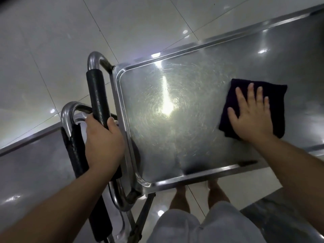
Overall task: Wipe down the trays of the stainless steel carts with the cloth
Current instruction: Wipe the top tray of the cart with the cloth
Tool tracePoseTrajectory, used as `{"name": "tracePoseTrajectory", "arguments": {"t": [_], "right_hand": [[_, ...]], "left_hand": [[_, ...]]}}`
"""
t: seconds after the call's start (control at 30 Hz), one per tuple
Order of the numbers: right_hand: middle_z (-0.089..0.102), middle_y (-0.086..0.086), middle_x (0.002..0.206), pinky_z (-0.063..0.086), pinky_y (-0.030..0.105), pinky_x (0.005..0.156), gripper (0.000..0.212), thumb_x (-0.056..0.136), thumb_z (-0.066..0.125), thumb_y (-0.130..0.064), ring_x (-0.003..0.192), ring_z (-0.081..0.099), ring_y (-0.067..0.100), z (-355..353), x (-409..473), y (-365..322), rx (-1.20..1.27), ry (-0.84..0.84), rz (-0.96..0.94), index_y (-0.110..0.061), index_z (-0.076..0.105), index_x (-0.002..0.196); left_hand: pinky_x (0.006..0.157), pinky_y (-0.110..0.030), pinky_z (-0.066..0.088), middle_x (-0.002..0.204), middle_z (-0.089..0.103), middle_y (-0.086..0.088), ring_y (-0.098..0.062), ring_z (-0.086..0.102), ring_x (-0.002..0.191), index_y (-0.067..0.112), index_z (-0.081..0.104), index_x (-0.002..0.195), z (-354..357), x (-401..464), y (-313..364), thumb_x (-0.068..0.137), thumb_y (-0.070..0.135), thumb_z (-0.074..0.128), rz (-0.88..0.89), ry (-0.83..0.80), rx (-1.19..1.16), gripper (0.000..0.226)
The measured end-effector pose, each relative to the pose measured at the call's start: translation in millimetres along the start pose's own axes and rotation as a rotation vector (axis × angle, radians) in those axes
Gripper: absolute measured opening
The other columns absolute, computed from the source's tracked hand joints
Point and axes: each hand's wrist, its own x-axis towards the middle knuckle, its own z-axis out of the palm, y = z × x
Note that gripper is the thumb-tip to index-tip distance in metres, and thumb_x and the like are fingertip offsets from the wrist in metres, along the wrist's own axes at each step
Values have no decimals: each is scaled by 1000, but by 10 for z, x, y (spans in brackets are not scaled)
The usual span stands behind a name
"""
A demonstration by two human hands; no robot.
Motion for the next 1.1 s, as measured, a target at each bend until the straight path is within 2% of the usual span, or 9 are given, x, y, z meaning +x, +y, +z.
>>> {"name": "tracePoseTrajectory", "arguments": {"t": [0.1,0.2,0.33,0.43,0.5,0.6,0.73,0.93,1.1], "right_hand": [[-3,12,172,2,54,127,73,101,18,-56,158,-5,35,-8,96,-227,31,13,104,-24,4,165],[6,9,172,7,56,126,69,104,14,-51,157,2,37,49,-40,-775,32,36,57,-20,10,165],[16,6,171,9,55,126,65,104,27,-44,157,8,36,295,-514,-2033,76,22,-274,-20,20,164],[9,2,172,3,53,127,66,104,32,-44,158,-1,34,446,-837,-2775,71,-60,-585,-22,16,165],[1,2,173,-1,52,126,68,104,26,-46,158,-7,32,461,-823,-2900,35,-94,-686,-23,7,165],[12,-3,172,3,50,127,63,105,29,-47,159,2,25,429,-668,-2722,49,-75,-720,-28,18,164],[10,-8,171,3,48,128,63,103,22,-52,159,4,22,221,-111,-2035,15,-8,-510,-34,16,164],[7,1,173,8,54,127,64,106,26,-46,158,6,31,-273,900,-614,37,64,-11,-26,12,165],[-1,1,173,4,54,127,66,105,15,-45,158,-2,34,-369,1122,-658,97,72,229,-21,4,165]], "left_hand": [[74,-36,39,103,46,5,-23,55,90,10,46,136,14,31,-29,108,35,46,-5,9,17,37],[74,-36,41,108,45,4,-24,56,90,11,45,139,7,34,-38,108,36,46,-2,10,20,40],[72,-34,39,108,43,7,-20,54,89,11,44,141,4,28,-34,108,36,45,-4,11,26,42],[71,-33,40,109,45,7,-19,55,90,12,44,140,4,39,-23,108,36,45,-3,17,30,40],[73,-33,41,110,46,8,-17,55,92,13,44,140,5,45,-19,108,37,45,2,18,35,39],[72,-34,43,113,54,3,-19,58,91,15,42,141,-3,57,-28,108,39,44,-2,-4,40,41],[72,-40,51,110,57,2,-21,63,88,19,40,142,-29,61,-27,107,40,45,-6,-40,25,41],[69,-45,58,103,58,4,-20,66,82,24,38,142,-31,66,-23,107,42,46,-18,-65,10,40],[68,-47,59,106,59,1,-22,67,83,23,37,147,-9,96,-13,107,41,47,-22,-55,1,46]]}}
